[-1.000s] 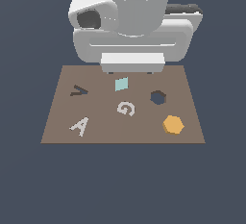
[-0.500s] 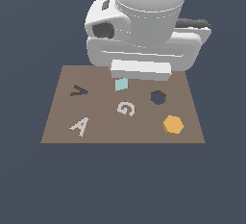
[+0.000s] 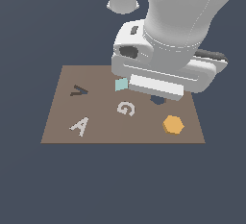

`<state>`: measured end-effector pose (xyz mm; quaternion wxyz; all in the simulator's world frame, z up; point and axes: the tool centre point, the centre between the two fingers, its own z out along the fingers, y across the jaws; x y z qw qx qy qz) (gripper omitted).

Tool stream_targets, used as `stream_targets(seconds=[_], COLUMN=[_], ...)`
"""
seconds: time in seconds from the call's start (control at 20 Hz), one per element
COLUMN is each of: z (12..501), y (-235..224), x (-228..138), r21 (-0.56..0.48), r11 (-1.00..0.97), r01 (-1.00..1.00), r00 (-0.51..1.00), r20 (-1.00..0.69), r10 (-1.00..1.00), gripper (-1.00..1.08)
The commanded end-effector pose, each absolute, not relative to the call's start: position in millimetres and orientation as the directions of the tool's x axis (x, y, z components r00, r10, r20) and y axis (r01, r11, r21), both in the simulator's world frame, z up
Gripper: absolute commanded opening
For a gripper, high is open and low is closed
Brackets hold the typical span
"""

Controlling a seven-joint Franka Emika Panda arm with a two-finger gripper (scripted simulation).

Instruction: Insert a designated object into the corresponding slot on a board.

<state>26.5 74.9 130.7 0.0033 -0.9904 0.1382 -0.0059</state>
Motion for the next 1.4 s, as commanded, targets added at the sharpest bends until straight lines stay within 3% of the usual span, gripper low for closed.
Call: stream_targets(seconds=[0.0,0.65,1.35], z=[119.8,69.4,50.1], y=[87.4,137.6,151.8], x=[32.8,75.2,97.4], r21=[-0.007,-0.002,0.0], r11=[-0.943,-0.81,-0.738], r01=[-0.332,-0.587,-0.675], r00=[0.943,0.81,0.738], r20=[0.009,0.003,0.0], r10=[-0.332,-0.587,-0.675], gripper=[1.0,1.0,1.0])
